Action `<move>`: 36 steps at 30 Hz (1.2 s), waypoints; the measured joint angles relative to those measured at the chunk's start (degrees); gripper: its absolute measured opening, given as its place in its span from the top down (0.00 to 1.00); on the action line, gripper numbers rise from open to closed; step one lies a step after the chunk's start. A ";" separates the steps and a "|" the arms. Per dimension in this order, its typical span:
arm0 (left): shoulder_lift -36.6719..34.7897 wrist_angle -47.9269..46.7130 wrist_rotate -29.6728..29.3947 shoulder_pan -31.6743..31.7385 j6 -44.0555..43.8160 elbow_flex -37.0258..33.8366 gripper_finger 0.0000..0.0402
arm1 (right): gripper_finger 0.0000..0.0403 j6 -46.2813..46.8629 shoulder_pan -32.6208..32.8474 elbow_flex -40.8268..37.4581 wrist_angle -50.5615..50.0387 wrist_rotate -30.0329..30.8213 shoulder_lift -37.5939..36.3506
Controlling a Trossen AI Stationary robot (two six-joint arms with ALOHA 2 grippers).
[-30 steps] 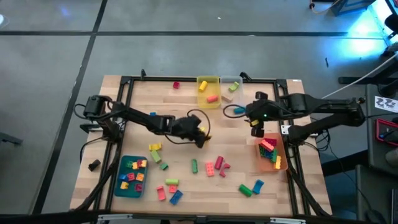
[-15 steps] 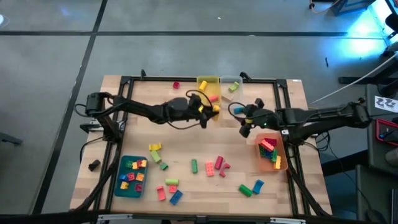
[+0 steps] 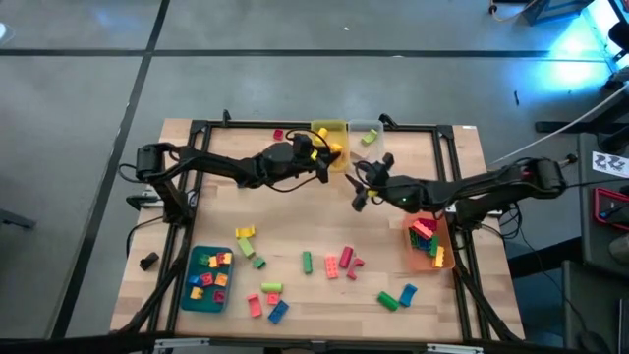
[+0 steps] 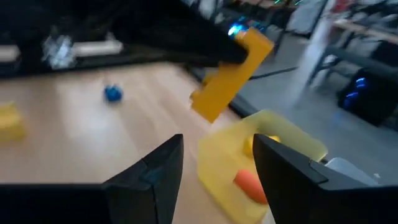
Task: Sort blocks by size
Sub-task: Put the yellow rectangular game piece into the orange bin
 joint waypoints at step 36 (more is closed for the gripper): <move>-0.02 3.44 -1.47 -6.16 10.73 0.04 0.67 | 0.63 8.64 0.02 3.15 14.85 0.86 9.79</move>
